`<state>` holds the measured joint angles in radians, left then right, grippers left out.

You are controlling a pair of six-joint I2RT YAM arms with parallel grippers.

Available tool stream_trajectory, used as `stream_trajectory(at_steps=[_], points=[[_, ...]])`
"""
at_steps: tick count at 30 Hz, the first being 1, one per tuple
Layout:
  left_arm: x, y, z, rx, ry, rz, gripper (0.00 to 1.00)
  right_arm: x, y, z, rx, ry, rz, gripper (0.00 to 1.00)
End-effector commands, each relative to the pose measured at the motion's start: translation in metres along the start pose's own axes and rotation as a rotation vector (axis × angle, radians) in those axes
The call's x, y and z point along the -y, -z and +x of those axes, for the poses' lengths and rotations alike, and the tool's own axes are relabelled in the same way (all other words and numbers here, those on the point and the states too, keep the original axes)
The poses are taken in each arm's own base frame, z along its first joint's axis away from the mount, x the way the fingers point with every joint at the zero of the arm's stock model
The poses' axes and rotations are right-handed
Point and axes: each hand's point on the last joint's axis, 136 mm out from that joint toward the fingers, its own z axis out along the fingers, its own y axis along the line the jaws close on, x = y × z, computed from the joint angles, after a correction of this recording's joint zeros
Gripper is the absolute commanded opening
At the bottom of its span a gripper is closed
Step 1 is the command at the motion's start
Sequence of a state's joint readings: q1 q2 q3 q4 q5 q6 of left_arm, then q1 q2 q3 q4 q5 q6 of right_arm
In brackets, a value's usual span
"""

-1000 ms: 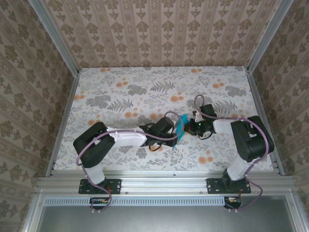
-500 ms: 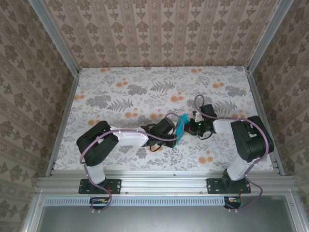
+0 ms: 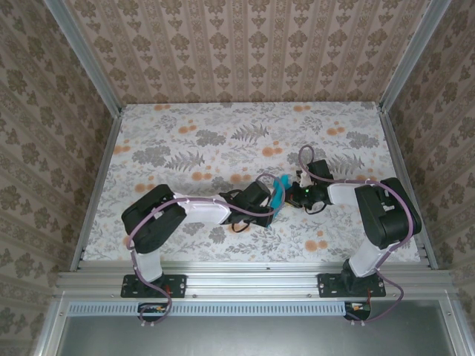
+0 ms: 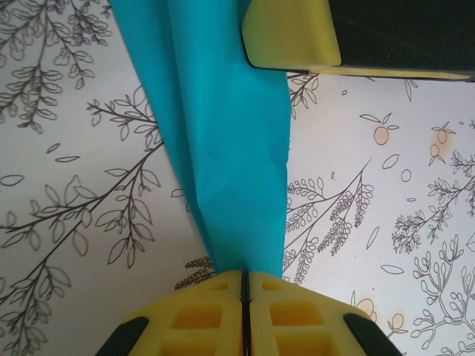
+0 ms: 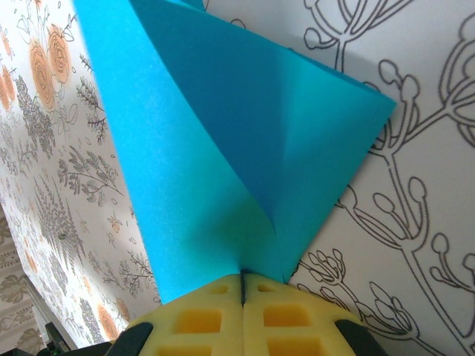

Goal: Fold a paper plane with a square sheet of paper (pick it up from the middle)
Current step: Fold the wing for the fifth time at the center of the table.

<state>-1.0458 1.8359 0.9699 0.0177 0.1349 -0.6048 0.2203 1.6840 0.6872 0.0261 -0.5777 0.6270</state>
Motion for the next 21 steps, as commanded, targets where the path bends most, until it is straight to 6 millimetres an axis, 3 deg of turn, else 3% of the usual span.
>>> stream_trajectory(at_steps=[1, 10, 21], points=[[0.009, -0.004, -0.002, -0.009, -0.032, 0.017, 0.1, 0.024, -0.003, 0.016, -0.036, -0.032, 0.078, 0.06], [0.002, -0.01, 0.007, -0.051, -0.074, -0.046, 0.1, 0.025, -0.002, 0.017, -0.034, -0.035, 0.078, 0.06], [-0.032, -0.017, 0.042, -0.164, -0.145, -0.225, 0.09, -0.012, 0.023, 0.004, 0.031, 0.004, -0.007, 0.11]])
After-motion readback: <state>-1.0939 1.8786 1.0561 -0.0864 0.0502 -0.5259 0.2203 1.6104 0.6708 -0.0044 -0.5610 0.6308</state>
